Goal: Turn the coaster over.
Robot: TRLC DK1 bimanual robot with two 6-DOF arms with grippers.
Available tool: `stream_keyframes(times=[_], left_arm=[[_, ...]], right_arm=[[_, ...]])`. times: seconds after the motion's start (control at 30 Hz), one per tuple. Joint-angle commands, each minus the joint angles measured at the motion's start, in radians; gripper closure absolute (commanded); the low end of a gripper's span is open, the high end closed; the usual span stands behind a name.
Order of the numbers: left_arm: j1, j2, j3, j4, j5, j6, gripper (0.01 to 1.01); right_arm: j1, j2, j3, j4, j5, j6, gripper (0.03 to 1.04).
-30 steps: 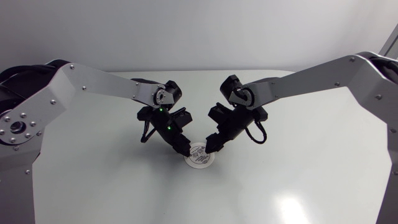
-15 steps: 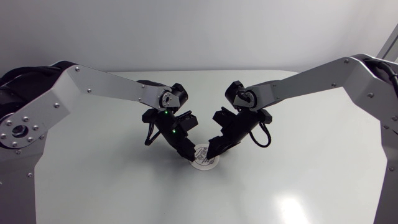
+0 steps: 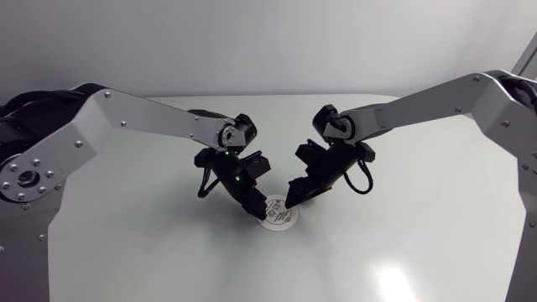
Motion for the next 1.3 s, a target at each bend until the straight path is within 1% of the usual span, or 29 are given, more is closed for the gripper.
stream_keyframes(times=[0.0, 0.1, 0.37, 0.53, 0.67, 0.83, 0.9, 1.03, 1.1, 1.17, 1.27], left_arm=[[-0.024, 0.030, -0.018, -0.013, 0.011, -0.010, 0.666], [-0.051, 0.036, -0.015, -0.010, 0.018, -0.013, 0.666], [-0.063, 0.050, -0.015, -0.010, 0.017, -0.013, 0.666], [-0.066, 0.050, -0.020, -0.010, 0.018, -0.013, 0.666], [-0.067, 0.050, -0.023, -0.009, 0.018, -0.013, 0.666], [-0.064, 0.042, -0.023, -0.010, 0.017, -0.013, 0.666], [-0.055, 0.008, -0.032, -0.015, 0.017, -0.010, 0.666], [-0.029, -0.073, -0.046, -0.064, 0.014, 0.007, 0.666], [-0.021, -0.093, -0.044, -0.110, 0.015, 0.018, 0.666], [-0.029, -0.111, -0.046, -0.159, 0.017, 0.024, 0.666], [-0.060, -0.136, -0.058, -0.185, 0.029, 0.029, 0.666]], right_arm=[[-0.009, -0.022, -0.034, -0.016, 0.008, 0.018, 0.28], [-0.008, -0.016, -0.054, -0.004, 0.012, 0.021, 0.28], [0.012, 0.025, -0.063, 0.004, -0.009, 0.037, 0.28], [0.015, 0.050, -0.043, -0.033, -0.078, 0.039, 0.28], [0.022, 0.033, -0.027, -0.070, -0.164, 0.037, 0.29], [0.017, -0.004, -0.008, -0.084, -0.173, 0.041, 0.29], [0.011, -0.012, -0.012, -0.084, -0.164, 0.039, 0.29], [-0.014, -0.013, -0.032, -0.076, -0.140, 0.030, 0.29], [-0.027, -0.009, -0.041, -0.065, -0.127, 0.022, 0.29], [-0.037, -0.004, -0.047, -0.059, -0.121, 0.013, 0.29], [-0.046, 0.004, -0.049, -0.053, -0.112, 0.010, 0.29]])
